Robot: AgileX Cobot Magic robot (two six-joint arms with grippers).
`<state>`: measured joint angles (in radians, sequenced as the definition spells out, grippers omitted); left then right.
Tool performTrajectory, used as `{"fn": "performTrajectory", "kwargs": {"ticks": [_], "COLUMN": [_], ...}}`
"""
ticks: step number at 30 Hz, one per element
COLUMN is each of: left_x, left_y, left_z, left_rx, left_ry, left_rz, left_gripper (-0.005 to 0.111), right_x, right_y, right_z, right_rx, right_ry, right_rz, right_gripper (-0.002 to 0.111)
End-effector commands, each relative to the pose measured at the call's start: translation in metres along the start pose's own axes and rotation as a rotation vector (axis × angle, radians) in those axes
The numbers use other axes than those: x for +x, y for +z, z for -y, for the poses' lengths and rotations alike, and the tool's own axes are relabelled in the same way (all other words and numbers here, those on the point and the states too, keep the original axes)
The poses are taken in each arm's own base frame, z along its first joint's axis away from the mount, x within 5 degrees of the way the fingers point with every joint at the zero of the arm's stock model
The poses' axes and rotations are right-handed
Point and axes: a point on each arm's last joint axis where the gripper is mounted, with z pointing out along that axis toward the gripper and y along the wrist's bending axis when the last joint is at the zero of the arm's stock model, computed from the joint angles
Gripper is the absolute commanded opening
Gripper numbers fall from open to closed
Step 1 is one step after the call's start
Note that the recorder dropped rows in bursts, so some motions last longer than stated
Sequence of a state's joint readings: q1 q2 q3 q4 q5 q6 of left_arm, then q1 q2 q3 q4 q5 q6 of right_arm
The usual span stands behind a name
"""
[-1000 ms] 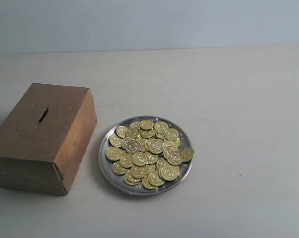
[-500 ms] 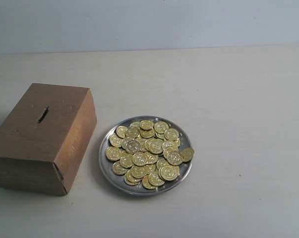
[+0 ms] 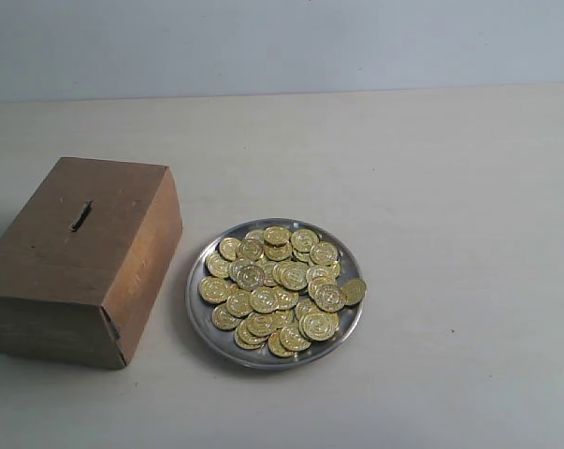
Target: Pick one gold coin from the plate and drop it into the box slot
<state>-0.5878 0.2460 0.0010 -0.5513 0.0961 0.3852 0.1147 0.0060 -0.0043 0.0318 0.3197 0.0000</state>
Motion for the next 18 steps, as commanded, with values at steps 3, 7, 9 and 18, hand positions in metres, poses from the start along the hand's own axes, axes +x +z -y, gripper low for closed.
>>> {"fn": "performTrajectory", "kwargs": {"ticks": [3, 7, 9, 18], "left_x": [-0.0007, -0.0007, -0.0007, -0.0007], "left_y": [-0.0005, -0.0005, -0.0005, -0.0005], "left_z": [0.0006, 0.0006, 0.0006, 0.0006], "left_rx": [0.007, 0.007, 0.007, 0.007], "left_ry": [0.004, 0.004, 0.004, 0.004], "left_rz": [0.007, 0.007, 0.007, 0.007], "left_gripper": [0.000, 0.000, 0.000, 0.000], "right_x": [-0.0003, -0.0003, -0.0002, -0.0002], "right_y": [0.0000, 0.0000, -0.0001, -0.0001], "right_z": [-0.0002, 0.0022, 0.0039, 0.0042], "right_rx": [-0.004, 0.039, 0.071, 0.076], "right_ry": [-0.010, 0.001, 0.016, 0.023], "right_rz": [0.017, 0.019, 0.018, 0.018], "right_gripper": [0.000, 0.000, 0.000, 0.000]}}
